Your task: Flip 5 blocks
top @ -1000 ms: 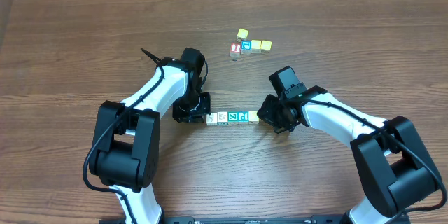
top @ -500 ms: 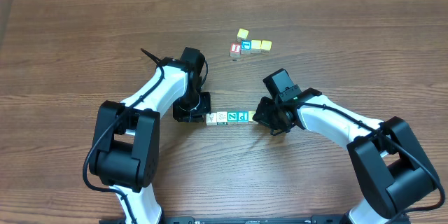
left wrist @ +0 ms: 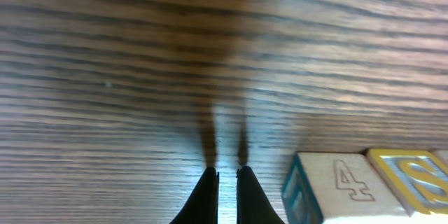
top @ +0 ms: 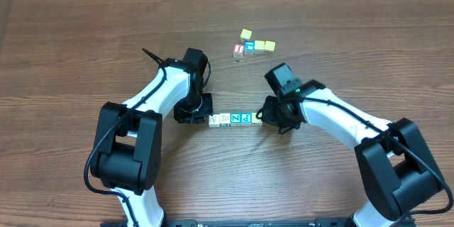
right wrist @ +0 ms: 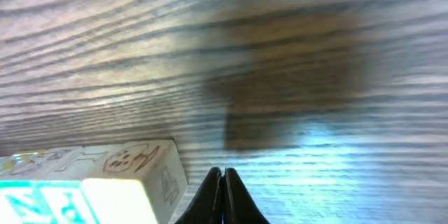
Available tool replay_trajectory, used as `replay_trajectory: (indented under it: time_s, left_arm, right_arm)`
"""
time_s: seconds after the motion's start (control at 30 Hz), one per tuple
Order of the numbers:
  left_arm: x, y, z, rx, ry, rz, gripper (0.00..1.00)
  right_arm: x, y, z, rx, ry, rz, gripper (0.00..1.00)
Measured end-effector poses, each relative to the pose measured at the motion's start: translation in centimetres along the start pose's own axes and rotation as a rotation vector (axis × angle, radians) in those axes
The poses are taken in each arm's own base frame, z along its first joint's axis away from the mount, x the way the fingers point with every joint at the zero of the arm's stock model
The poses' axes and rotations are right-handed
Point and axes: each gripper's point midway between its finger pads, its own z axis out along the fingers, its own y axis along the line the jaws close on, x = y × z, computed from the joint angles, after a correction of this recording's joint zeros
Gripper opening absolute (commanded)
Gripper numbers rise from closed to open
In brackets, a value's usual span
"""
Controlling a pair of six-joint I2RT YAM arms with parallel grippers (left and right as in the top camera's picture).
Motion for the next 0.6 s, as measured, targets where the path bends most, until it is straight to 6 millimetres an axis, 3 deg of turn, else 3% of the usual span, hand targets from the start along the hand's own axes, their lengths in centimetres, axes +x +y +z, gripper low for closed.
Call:
replay_trajectory:
  time_s: [0.17, 0.37, 0.6]
  left_arm:
    - [-0.6, 0.9, -1.2, -0.007, -0.041, -0.032, 0.04]
    - [-1.2, 1.1, -3.6, -0.01, -0.125, -0.047, 0.04]
    - [0.0, 2.1, -1.5, -0.041, -0.103, -0.067, 0.04]
  right_arm:
    - [-1.5, 1.3, -1.9, -0.001, -0.029, -0.036, 0.04]
    - [-1.1, 0.9, -1.8, 0.019, -0.015, -0.046, 0.04]
    - [-0.1, 0.7, 0.2, 0.06, 0.026, -0.066, 0.04]
